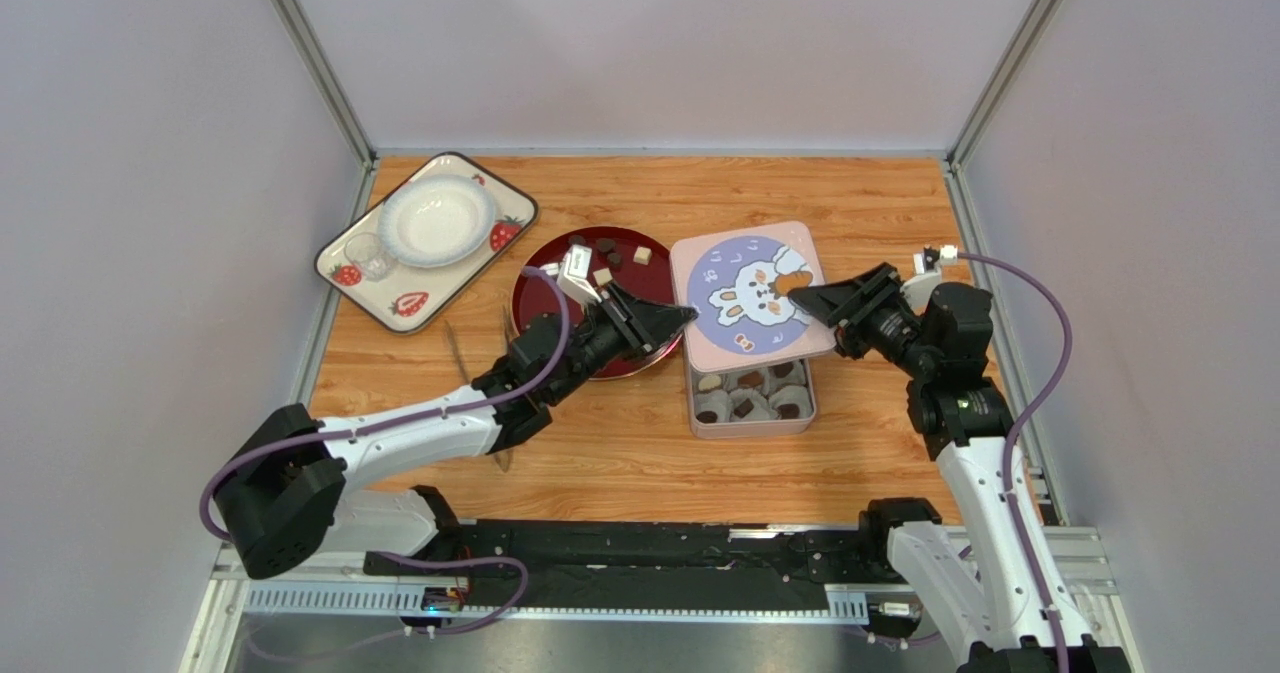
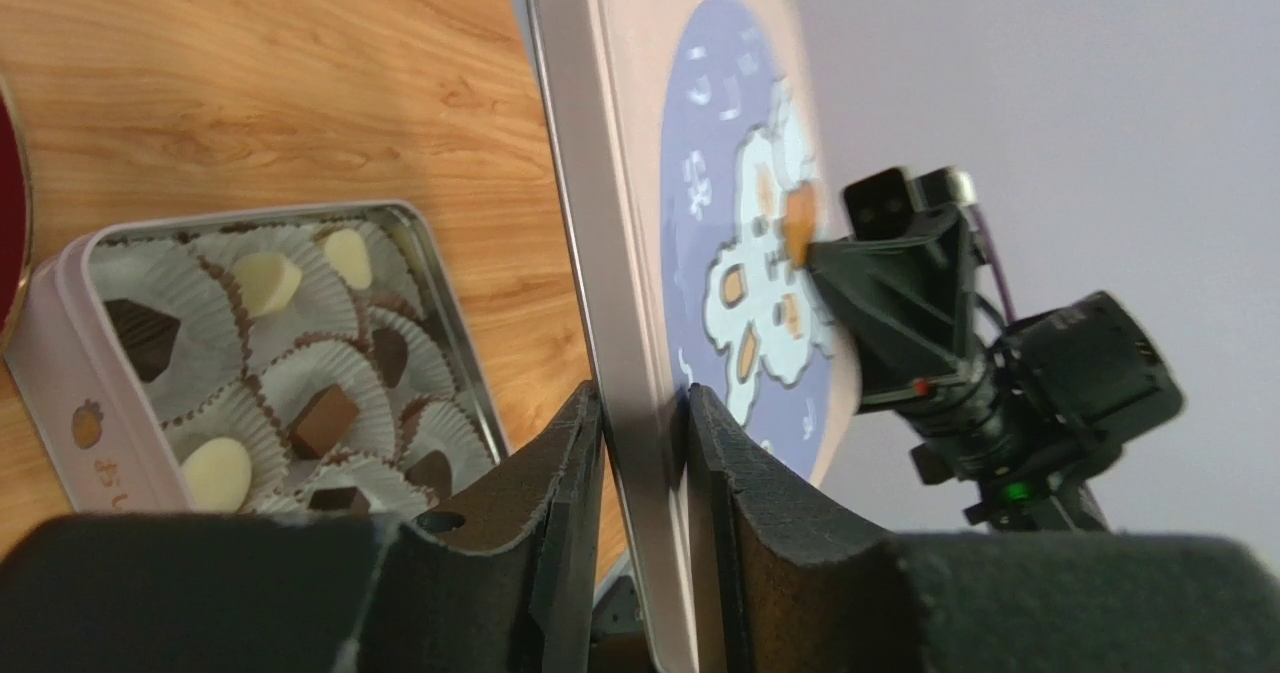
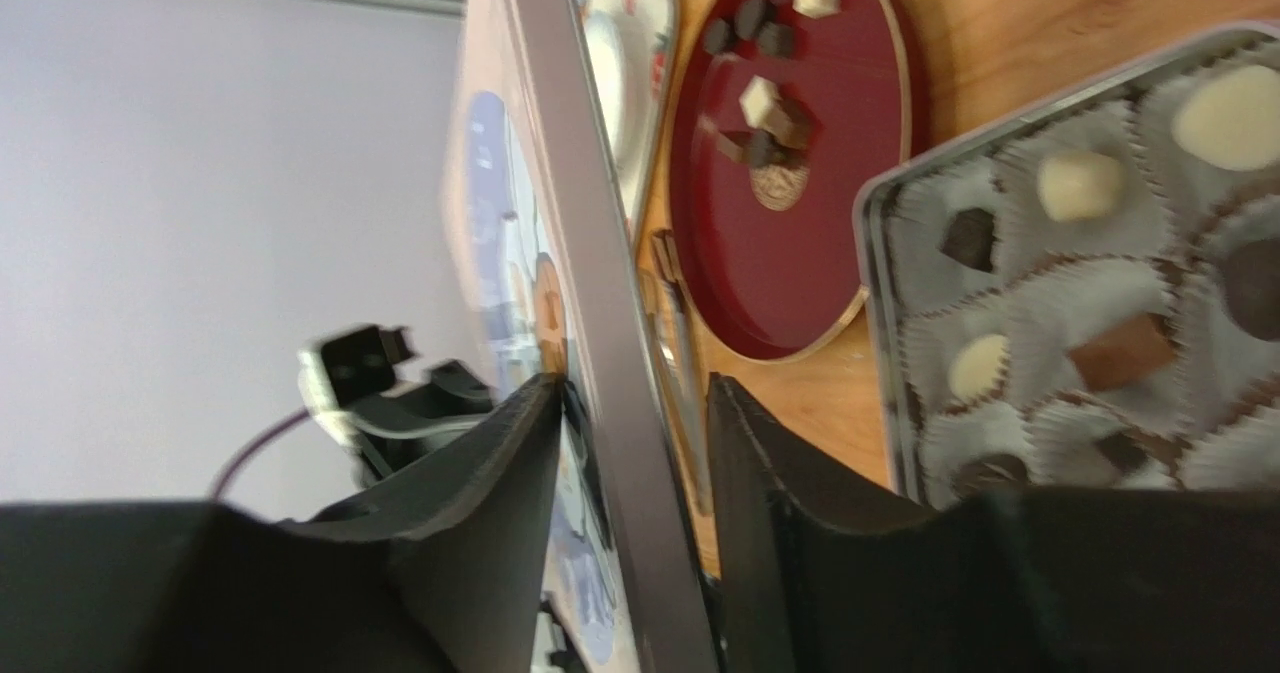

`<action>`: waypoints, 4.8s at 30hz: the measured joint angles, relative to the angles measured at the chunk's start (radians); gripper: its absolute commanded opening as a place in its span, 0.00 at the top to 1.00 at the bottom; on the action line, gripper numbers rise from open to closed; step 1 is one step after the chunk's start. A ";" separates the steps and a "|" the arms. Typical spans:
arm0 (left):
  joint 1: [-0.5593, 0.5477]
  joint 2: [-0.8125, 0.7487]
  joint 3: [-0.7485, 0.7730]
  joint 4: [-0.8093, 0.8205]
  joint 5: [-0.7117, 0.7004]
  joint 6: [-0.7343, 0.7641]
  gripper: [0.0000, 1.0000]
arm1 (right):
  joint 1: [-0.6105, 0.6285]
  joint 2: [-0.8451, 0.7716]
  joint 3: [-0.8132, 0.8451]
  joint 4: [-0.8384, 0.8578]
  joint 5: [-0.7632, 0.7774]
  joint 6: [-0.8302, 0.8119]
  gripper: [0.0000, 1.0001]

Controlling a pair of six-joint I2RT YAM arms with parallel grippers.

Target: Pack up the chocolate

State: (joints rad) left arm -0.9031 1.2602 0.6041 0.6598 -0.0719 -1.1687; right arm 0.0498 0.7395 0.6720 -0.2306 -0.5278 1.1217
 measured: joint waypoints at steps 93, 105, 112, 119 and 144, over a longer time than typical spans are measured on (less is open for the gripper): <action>-0.083 0.116 0.093 0.484 -0.073 -0.212 1.00 | -0.095 0.150 -0.234 0.550 -0.325 -0.032 0.17; -0.084 0.113 0.065 0.518 -0.092 -0.214 1.00 | -0.097 0.163 -0.233 0.629 -0.404 0.015 0.42; -0.081 0.096 0.000 0.581 -0.106 -0.218 1.00 | -0.105 0.145 -0.225 0.578 -0.401 -0.008 0.53; -0.070 0.087 -0.059 0.602 -0.099 -0.209 0.85 | -0.111 0.136 -0.220 0.505 -0.386 -0.049 0.65; -0.058 0.089 -0.079 0.042 0.002 0.100 0.51 | -0.114 0.101 -0.164 0.179 -0.263 -0.405 0.80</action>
State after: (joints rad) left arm -0.9607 1.3495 0.5255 0.7017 -0.0704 -1.0683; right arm -0.0639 0.8402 0.5079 -0.0517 -0.7910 0.7170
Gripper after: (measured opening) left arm 0.459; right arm 0.304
